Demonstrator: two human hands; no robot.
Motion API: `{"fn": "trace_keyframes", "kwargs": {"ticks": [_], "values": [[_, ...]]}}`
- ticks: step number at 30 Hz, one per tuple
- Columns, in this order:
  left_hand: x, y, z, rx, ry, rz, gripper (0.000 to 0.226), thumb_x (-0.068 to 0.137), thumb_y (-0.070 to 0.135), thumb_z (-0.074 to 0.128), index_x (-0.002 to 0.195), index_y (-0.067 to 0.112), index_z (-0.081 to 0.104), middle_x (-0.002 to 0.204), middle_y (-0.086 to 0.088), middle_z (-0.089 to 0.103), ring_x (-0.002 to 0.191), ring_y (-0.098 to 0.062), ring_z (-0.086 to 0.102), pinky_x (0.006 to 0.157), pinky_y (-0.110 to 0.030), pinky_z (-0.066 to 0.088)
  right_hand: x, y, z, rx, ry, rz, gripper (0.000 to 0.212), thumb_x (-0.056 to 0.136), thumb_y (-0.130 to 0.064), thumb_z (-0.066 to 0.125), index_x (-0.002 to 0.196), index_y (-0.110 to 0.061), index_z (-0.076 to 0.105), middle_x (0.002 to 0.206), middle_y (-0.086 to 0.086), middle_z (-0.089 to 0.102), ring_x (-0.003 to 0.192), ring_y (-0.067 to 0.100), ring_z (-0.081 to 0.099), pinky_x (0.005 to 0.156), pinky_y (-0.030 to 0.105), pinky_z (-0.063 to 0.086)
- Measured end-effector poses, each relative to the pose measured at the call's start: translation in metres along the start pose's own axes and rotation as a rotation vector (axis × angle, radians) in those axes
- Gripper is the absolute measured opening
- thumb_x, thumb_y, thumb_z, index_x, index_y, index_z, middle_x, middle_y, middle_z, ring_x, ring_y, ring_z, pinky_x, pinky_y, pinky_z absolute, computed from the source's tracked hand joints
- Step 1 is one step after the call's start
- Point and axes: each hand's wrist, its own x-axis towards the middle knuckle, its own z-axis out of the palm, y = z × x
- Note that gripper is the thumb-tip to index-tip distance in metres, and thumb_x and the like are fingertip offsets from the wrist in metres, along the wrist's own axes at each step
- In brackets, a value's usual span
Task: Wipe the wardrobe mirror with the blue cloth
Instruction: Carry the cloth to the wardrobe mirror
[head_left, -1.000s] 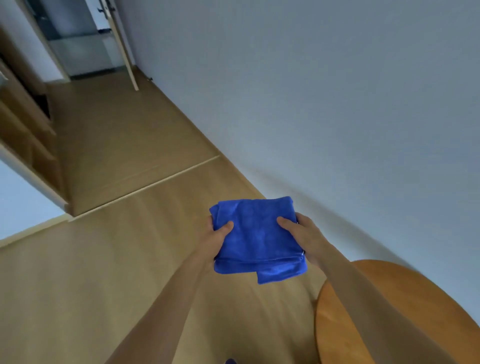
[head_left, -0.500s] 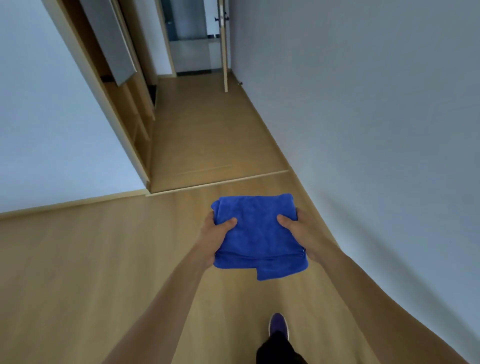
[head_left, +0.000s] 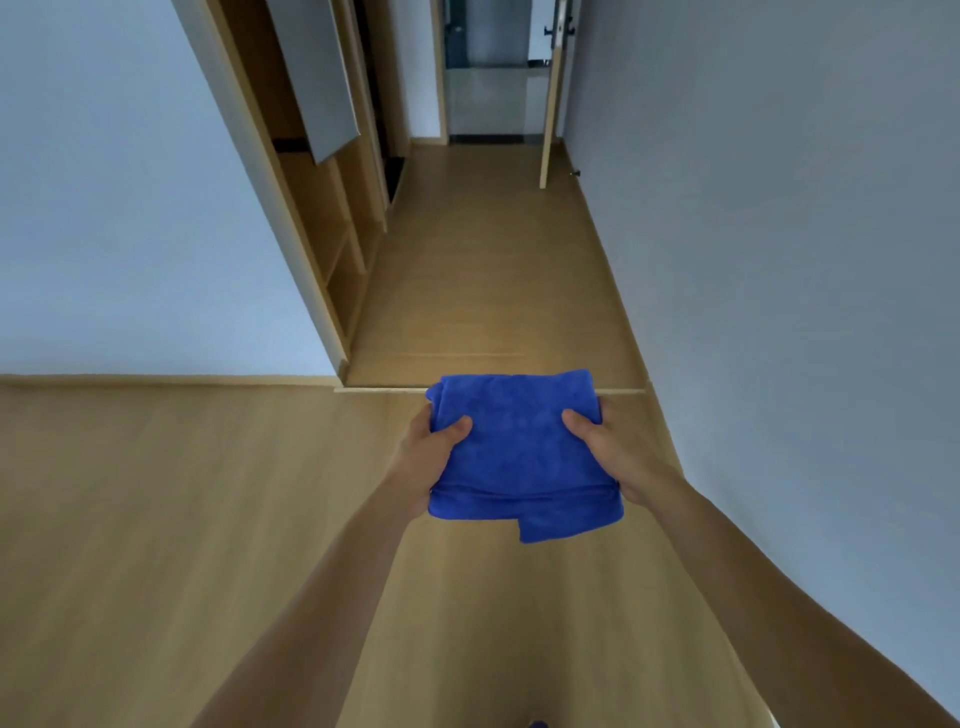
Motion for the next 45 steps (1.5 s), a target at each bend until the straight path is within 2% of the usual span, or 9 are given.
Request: {"fn": "trace_keyframes", "kwargs": {"ticks": [3, 6, 17, 22, 28, 32, 36, 41, 45], "values": [[0.03, 0.012, 0.006, -0.005, 0.026, -0.002, 0.027, 0.1, 0.019, 0.065, 0.126, 0.019, 0.061, 0.123, -0.005, 0.071, 0.112, -0.027, 0.069, 0.099, -0.05, 0.056, 0.037, -0.015, -0.006, -0.015, -0.027, -0.016, 0.028, 0.102, -0.036, 0.058, 0.126, -0.023, 0.061, 0.121, -0.002, 0.07, 0.11, 0.019, 0.067, 0.102, 0.045, 0.053], [0.066, 0.024, 0.006, -0.01, 0.045, 0.015, 0.025, 0.1, 0.019, 0.065, 0.124, 0.02, 0.062, 0.121, -0.004, 0.072, 0.111, -0.026, 0.07, 0.099, -0.049, 0.057, 0.075, -0.029, -0.006, -0.019, -0.035, -0.034, 0.026, 0.101, -0.036, 0.059, 0.125, -0.024, 0.06, 0.119, -0.003, 0.07, 0.108, 0.018, 0.068, 0.1, 0.044, 0.054], [0.265, 0.095, -0.019, -0.036, -0.005, 0.037, 0.022, 0.095, 0.021, 0.071, 0.115, 0.028, 0.066, 0.106, 0.006, 0.078, 0.101, -0.021, 0.074, 0.089, -0.045, 0.061, 0.251, -0.103, 0.023, -0.021, 0.052, -0.085, 0.016, 0.1, -0.029, 0.062, 0.116, -0.026, 0.062, 0.114, -0.005, 0.071, 0.105, 0.016, 0.069, 0.092, 0.038, 0.057], [0.334, 0.131, -0.036, -0.005, -0.009, 0.065, 0.021, 0.095, 0.024, 0.07, 0.112, 0.034, 0.065, 0.1, 0.014, 0.077, 0.091, -0.01, 0.076, 0.076, -0.031, 0.059, 0.322, -0.136, 0.041, 0.014, 0.06, -0.078, 0.012, 0.099, -0.031, 0.064, 0.111, -0.03, 0.065, 0.108, -0.01, 0.074, 0.097, 0.011, 0.072, 0.078, 0.028, 0.055], [0.405, 0.16, -0.047, -0.024, 0.037, 0.04, 0.024, 0.093, 0.028, 0.073, 0.114, 0.036, 0.065, 0.106, 0.01, 0.076, 0.099, -0.018, 0.074, 0.085, -0.039, 0.061, 0.405, -0.165, 0.053, 0.018, 0.008, -0.068, 0.02, 0.098, -0.033, 0.065, 0.116, -0.024, 0.065, 0.112, -0.006, 0.074, 0.101, 0.015, 0.072, 0.088, 0.036, 0.059], [0.46, 0.178, -0.041, -0.02, 0.057, 0.051, 0.028, 0.092, 0.029, 0.074, 0.116, 0.038, 0.064, 0.11, 0.009, 0.076, 0.101, -0.017, 0.073, 0.087, -0.039, 0.061, 0.466, -0.182, 0.05, 0.037, -0.023, -0.09, 0.014, 0.1, -0.031, 0.063, 0.112, -0.025, 0.067, 0.105, -0.01, 0.076, 0.089, 0.005, 0.074, 0.071, 0.023, 0.057], [0.522, 0.204, -0.022, -0.028, 0.102, 0.064, 0.023, 0.094, 0.033, 0.073, 0.113, 0.042, 0.064, 0.109, 0.009, 0.076, 0.095, -0.015, 0.075, 0.08, -0.034, 0.06, 0.541, -0.206, 0.036, 0.044, -0.068, -0.092, 0.012, 0.1, -0.032, 0.063, 0.11, -0.027, 0.067, 0.097, -0.016, 0.076, 0.087, 0.003, 0.073, 0.068, 0.021, 0.056], [0.599, 0.242, 0.011, -0.092, 0.206, 0.038, 0.013, 0.097, 0.039, 0.068, 0.103, 0.049, 0.063, 0.098, 0.017, 0.075, 0.091, -0.009, 0.073, 0.069, -0.025, 0.057, 0.639, -0.249, 0.01, 0.025, -0.129, -0.111, 0.017, 0.097, -0.036, 0.067, 0.11, -0.026, 0.067, 0.103, -0.011, 0.076, 0.088, 0.006, 0.074, 0.076, 0.029, 0.058], [0.653, 0.272, 0.035, -0.107, 0.228, 0.045, 0.013, 0.097, 0.04, 0.067, 0.105, 0.049, 0.062, 0.093, 0.021, 0.076, 0.084, -0.004, 0.074, 0.062, -0.019, 0.055, 0.699, -0.284, -0.013, -0.004, -0.16, -0.144, 0.015, 0.096, -0.034, 0.068, 0.109, -0.026, 0.067, 0.098, -0.015, 0.076, 0.087, 0.003, 0.073, 0.072, 0.023, 0.056]]}}
